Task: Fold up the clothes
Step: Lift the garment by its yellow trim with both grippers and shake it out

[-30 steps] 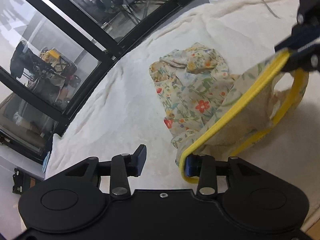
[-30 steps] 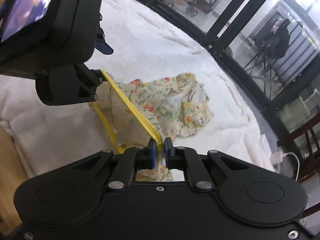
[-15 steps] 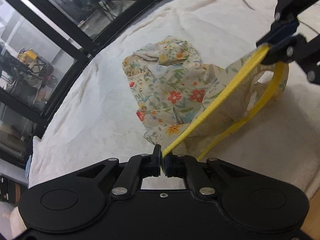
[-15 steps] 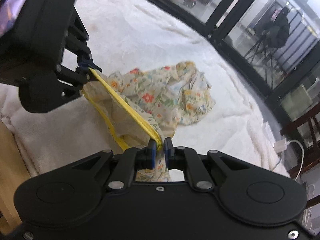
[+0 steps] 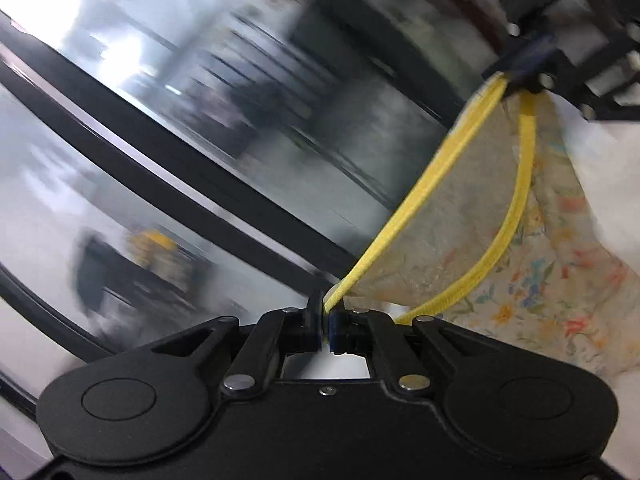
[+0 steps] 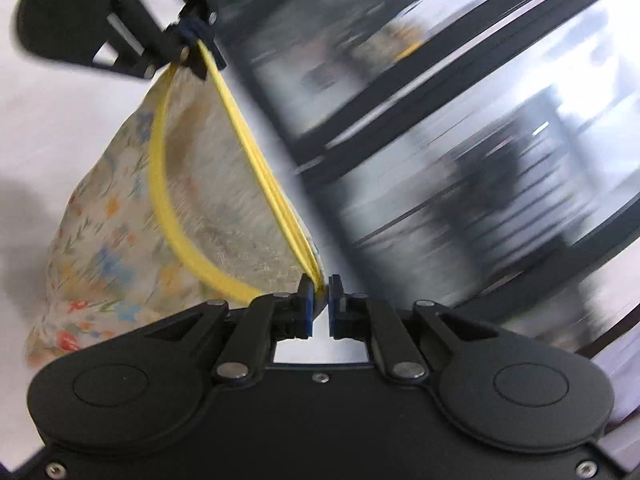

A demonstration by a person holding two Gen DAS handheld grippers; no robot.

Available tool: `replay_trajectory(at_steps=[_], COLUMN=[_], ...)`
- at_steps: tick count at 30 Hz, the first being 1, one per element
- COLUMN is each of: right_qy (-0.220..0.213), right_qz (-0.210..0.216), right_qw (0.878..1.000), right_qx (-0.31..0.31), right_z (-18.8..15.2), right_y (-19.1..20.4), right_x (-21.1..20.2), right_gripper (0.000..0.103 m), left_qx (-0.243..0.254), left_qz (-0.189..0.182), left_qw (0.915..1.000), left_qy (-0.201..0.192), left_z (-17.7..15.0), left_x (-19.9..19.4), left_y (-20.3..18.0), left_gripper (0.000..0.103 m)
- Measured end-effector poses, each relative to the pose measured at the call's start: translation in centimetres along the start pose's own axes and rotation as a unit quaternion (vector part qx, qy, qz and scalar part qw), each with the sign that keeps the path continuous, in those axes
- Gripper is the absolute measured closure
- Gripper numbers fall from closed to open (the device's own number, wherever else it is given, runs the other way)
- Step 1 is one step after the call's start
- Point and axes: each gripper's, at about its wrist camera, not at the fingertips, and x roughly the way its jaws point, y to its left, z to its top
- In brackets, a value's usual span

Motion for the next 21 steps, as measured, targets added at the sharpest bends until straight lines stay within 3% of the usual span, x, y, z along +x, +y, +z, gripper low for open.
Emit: replay_trajectory(at_steps=[2, 5, 8, 10, 13, 17, 21], right_qy=[-0.027, -0.064, -0.089, -0.101, -0.110, -0.097, -0.062], right_qz=[-0.044, -0.103, -0.137, -0.143, -0.135, -0.083, 0.001], right_qw=[0.998, 0.991, 0.984, 0.982, 0.981, 0.987, 0.992], right_qx=[-0.025, -0.048, -0.066, -0.073, -0.083, -0.102, -0.106], right_z=[3.4, 7.4, 9.3, 9.6, 9.5, 7.1, 1.9], right_y=[-5.6, -12.6, -16.5, -17.1, -16.4, -10.1, 0.4], right_x=[-1.4, -4.9, -8.5, -10.5, -12.6, -12.8, -10.9], right_gripper=[0.096, 0.096, 0.096, 0.096, 0.095, 0.095, 0.095], left_qx=[-0.003, -0.009, -0.001, 0.002, 0.008, 0.014, 0.007], left_qz=[0.046, 0.083, 0.099, 0.102, 0.100, 0.076, -0.002], left_qw=[0.9982, 0.9934, 0.9892, 0.9879, 0.9881, 0.9911, 0.9953], left_qy=[-0.038, -0.079, -0.108, -0.116, -0.116, -0.109, -0.097], left_z=[4.2, 7.3, 7.7, 6.9, 4.2, 0.1, -8.7], left_x=[-2.1, -5.7, -9.4, -10.9, -11.4, -11.6, -12.1], left_y=[5.8, 10.9, 13.0, 12.7, 9.6, 3.3, -9.4], left_gripper=[0.100, 0.100, 0.099, 0.098, 0.098, 0.098, 0.098])
